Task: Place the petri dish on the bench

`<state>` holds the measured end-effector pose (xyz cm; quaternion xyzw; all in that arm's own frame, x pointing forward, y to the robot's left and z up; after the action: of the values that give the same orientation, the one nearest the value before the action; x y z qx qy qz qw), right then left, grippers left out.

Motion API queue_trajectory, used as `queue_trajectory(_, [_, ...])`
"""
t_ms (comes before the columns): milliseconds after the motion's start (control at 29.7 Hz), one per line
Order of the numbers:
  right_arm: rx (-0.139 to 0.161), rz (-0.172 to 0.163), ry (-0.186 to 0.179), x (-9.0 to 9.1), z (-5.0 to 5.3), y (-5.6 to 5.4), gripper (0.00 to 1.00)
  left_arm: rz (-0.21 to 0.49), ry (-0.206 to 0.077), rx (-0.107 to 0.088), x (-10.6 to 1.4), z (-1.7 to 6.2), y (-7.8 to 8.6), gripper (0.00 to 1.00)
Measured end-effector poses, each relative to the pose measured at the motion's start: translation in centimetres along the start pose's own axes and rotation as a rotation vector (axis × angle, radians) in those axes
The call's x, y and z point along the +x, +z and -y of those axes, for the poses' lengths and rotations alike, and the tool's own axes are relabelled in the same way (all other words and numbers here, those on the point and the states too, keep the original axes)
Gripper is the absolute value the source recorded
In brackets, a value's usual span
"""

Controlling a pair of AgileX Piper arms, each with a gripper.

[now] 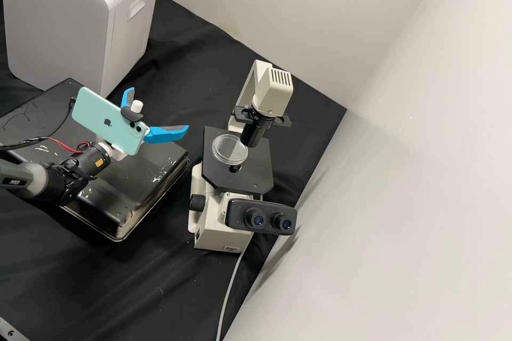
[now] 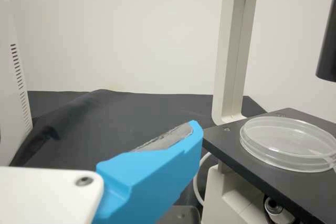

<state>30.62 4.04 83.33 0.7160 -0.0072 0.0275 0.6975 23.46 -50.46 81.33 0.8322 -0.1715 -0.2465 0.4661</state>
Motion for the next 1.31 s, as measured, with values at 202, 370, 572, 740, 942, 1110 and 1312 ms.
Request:
queue_trajectory(202, [0.000,0.000,0.000,0.0,0.0,0.0,1.00,0.001,0.004,0.001,-1.3,0.00,1.0,1.00])
queue_trajectory(370, [0.000,0.000,0.000,0.0,0.0,0.0,1.00,0.026,-0.007,-0.004,-1.9,0.39,2.0,1.00])
queue_trajectory(572, [0.000,0.000,0.000,0.0,0.0,0.0,1.00,0.034,-0.014,-0.010,-1.8,0.62,2.2,1.00])
queue_trajectory(740, [0.000,0.000,0.000,0.0,0.0,0.0,1.00,0.022,-0.031,-0.025,-0.8,1.19,1.5,1.00])
queue_trajectory(942, [0.000,0.000,0.000,0.0,0.0,0.0,1.00,0.031,-0.056,-0.035,0.6,2.08,1.0,1.00])
queue_trajectory(1110, [0.000,0.000,0.000,0.0,0.0,0.0,1.00,0.030,-0.065,-0.037,1.7,2.51,0.5,1.00])
queue_trajectory(1312, [0.000,0.000,0.000,0.0,0.0,0.0,1.00,-0.008,-0.062,-0.074,2.8,3.19,-0.2,1.00])
